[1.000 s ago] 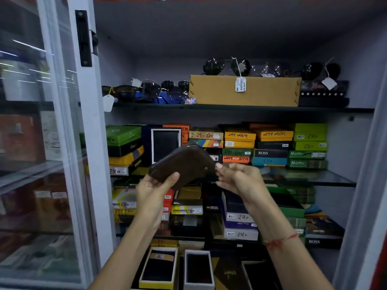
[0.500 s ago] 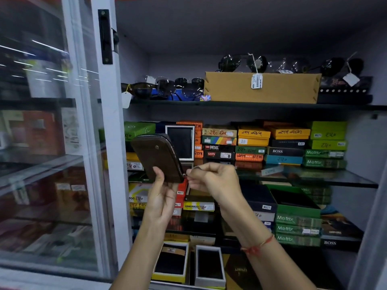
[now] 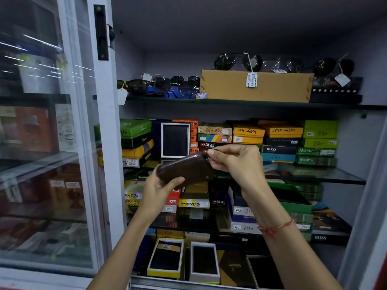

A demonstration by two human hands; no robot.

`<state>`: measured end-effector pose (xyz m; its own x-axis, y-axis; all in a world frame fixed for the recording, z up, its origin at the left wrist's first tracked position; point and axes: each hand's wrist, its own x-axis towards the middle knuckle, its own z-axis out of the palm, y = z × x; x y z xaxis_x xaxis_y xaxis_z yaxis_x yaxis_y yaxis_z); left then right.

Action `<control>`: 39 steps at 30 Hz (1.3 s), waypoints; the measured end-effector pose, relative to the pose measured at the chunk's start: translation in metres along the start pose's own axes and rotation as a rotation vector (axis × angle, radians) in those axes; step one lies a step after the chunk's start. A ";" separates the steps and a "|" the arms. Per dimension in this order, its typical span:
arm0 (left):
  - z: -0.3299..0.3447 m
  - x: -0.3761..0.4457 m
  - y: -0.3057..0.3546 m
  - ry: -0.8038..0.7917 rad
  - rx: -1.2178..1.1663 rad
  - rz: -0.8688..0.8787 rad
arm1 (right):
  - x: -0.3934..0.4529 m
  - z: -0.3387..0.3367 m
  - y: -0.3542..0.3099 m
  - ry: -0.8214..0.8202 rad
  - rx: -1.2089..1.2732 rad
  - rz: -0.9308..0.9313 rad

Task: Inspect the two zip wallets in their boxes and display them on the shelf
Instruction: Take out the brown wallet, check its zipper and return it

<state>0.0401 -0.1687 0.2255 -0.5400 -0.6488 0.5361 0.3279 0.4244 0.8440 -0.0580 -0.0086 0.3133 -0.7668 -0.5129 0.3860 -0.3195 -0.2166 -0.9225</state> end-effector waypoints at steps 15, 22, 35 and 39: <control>0.030 -0.015 -0.001 -0.235 0.652 0.269 | -0.020 0.020 0.036 -0.216 -0.149 0.076; 0.026 -0.020 -0.013 -0.227 0.595 0.144 | -0.022 0.007 0.058 -0.129 -0.171 0.004; 0.008 -0.049 -0.075 -0.356 0.208 -0.356 | -0.037 -0.030 0.162 -0.625 -1.017 -0.471; 0.009 -0.069 -0.104 -0.414 0.133 -0.510 | -0.055 -0.030 0.200 -0.612 -1.154 -0.536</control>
<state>0.0365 -0.1627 0.1011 -0.8635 -0.5043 -0.0028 -0.1317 0.2202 0.9665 -0.0964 0.0010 0.1074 -0.1447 -0.9255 0.3501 -0.9893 0.1420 -0.0334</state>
